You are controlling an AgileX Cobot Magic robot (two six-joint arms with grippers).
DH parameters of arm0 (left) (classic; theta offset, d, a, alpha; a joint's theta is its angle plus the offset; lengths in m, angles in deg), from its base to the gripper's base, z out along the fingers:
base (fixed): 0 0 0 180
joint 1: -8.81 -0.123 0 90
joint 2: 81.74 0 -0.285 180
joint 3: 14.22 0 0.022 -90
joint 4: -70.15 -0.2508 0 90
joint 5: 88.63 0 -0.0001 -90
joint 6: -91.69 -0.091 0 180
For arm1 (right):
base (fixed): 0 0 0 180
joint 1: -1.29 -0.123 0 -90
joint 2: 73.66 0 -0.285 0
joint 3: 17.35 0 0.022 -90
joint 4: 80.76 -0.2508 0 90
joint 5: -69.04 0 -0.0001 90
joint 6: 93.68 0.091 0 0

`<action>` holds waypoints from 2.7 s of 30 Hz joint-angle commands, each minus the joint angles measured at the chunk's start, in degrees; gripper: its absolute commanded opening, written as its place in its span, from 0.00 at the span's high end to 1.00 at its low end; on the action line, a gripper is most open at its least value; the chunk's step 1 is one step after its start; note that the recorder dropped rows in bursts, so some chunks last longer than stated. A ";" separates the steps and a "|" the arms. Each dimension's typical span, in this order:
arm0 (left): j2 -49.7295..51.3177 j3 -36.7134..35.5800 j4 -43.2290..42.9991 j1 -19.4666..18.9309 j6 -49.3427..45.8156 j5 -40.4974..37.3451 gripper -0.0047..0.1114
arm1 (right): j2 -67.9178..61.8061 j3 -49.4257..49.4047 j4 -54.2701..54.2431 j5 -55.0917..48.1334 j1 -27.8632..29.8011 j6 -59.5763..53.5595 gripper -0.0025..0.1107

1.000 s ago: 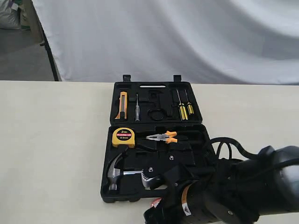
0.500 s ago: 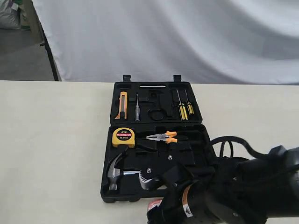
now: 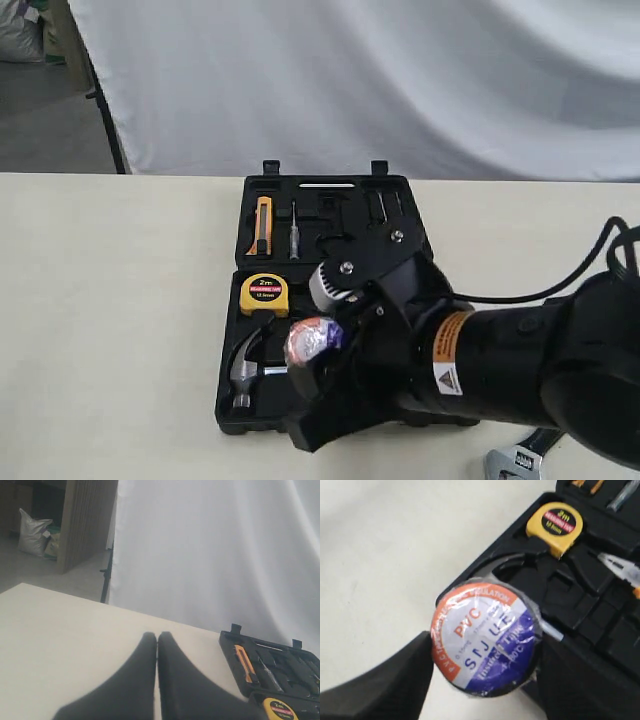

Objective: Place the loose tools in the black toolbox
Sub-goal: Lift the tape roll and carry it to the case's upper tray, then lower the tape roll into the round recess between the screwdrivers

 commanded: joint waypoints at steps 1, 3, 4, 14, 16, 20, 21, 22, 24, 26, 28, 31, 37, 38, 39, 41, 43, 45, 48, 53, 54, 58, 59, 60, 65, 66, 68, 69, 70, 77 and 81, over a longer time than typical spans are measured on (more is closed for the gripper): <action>-0.18 0.15 -0.25 -1.45 0.27 0.41 0.95 | -2.23 0.72 0.81 7.10 8.66 -1.25 0.98; -0.18 0.15 -0.25 -1.45 0.27 0.41 0.95 | -4.43 2.88 0.13 6.85 13.68 -1.25 0.98; -0.18 0.15 -0.25 -1.45 0.27 0.41 0.95 | -5.89 4.45 0.13 6.85 15.91 -1.12 0.98; -0.18 0.15 -0.25 -1.45 0.27 0.41 0.95 | -18.39 18.52 0.24 6.73 19.60 -1.27 0.98; -0.18 0.15 -0.25 -1.45 0.27 0.41 0.95 | -21.43 22.40 0.24 5.70 19.60 -1.81 0.98; -0.18 0.15 -0.25 -1.45 0.27 0.41 0.95 | -28.95 31.71 0.24 -0.45 19.60 -2.81 0.98; -0.18 0.15 -0.25 -1.45 0.27 0.41 0.95 | -31.05 34.25 0.24 -1.96 19.60 -3.14 0.98; -0.18 0.15 -0.25 -1.45 0.27 0.41 0.95 | -32.74 36.26 0.24 -3.09 19.60 -3.48 0.98; -0.18 0.15 -0.25 -1.45 0.27 0.41 0.95 | -36.84 41.27 0.24 -5.91 19.60 -4.39 0.98; -0.18 0.15 -0.25 -1.45 0.27 0.41 0.95 | -40.68 46.22 0.24 -9.02 19.60 -5.08 0.98; -0.18 0.15 -0.25 -1.45 0.27 0.41 0.95 | -45.60 53.07 0.37 -14.22 19.60 -5.70 0.98; -0.18 0.15 -0.25 -1.45 0.27 0.41 0.95 | -52.19 62.22 0.37 -21.18 19.60 -5.70 0.98; -0.18 0.15 -0.25 -1.45 0.27 0.41 0.95 | -55.65 66.18 -3.34 -24.14 22.34 -5.60 0.98; -0.18 0.15 -0.25 -1.45 0.27 0.41 0.95 | -55.65 66.18 -4.72 -24.14 22.60 -5.60 0.98; -0.18 0.15 -0.25 -1.45 0.27 0.41 0.95 | -55.65 66.18 -4.72 -24.14 22.60 -5.60 0.98; -0.18 0.15 -0.25 -1.45 0.27 0.41 0.95 | -55.65 66.18 -4.84 -24.14 22.45 -5.60 0.98; -0.18 0.15 -0.25 -1.45 0.27 0.41 0.95 | -55.65 66.18 -4.84 -24.14 22.18 -6.01 0.98; -0.18 0.15 -0.25 -1.45 0.27 0.41 0.95 | -55.74 66.18 -4.84 -24.44 22.18 -6.06 0.98; -0.18 0.15 -0.25 -1.45 0.27 0.41 0.95 | -56.13 66.18 -4.84 -25.53 22.18 -6.06 0.98; -0.18 0.15 -0.25 -1.45 0.27 0.41 0.95 | -56.70 66.18 -4.84 -25.57 21.53 -6.20 0.98; -0.18 0.15 -0.25 -1.45 0.27 0.41 0.95 | -56.70 66.18 -4.84 -25.70 21.41 -6.32 0.98; -0.18 0.15 -0.25 -1.45 0.27 0.41 0.95 | -56.70 66.18 -4.66 -26.01 20.77 -7.40 0.98; -0.18 0.15 -0.25 -1.45 0.27 0.41 0.95 | -56.70 66.18 -4.52 -26.01 20.77 -7.51 0.98; -0.18 0.15 -0.25 -1.45 0.27 0.41 0.95 | -56.70 66.18 -4.44 -26.01 20.77 -7.51 0.98; -0.18 0.15 -0.25 -1.45 0.27 0.41 0.95 | -56.70 66.18 -4.44 -26.15 20.77 -7.51 0.97; -0.18 0.15 -0.25 -1.45 0.27 0.41 0.95 | -56.70 66.18 -4.44 -26.25 20.77 -7.51 0.94; -0.18 0.15 -0.25 -1.45 0.27 0.41 0.95 | -56.79 66.18 -4.39 -26.22 20.77 -7.51 0.81; -0.18 0.15 -0.25 -1.45 0.27 0.41 0.95 | -56.79 66.18 -4.39 -26.09 20.77 -7.51 0.73; -0.18 0.15 -0.25 -1.45 0.27 0.41 0.95 | -56.79 66.18 -4.39 -25.99 20.77 -7.51 0.66; -0.18 0.15 -0.25 -1.45 0.27 0.41 0.95 | -56.43 66.18 -4.84 -25.99 20.77 -7.51 0.42; -0.18 0.15 -0.25 -1.45 0.27 0.41 0.95 | -56.14 66.18 -4.84 -25.61 20.77 -7.39 0.30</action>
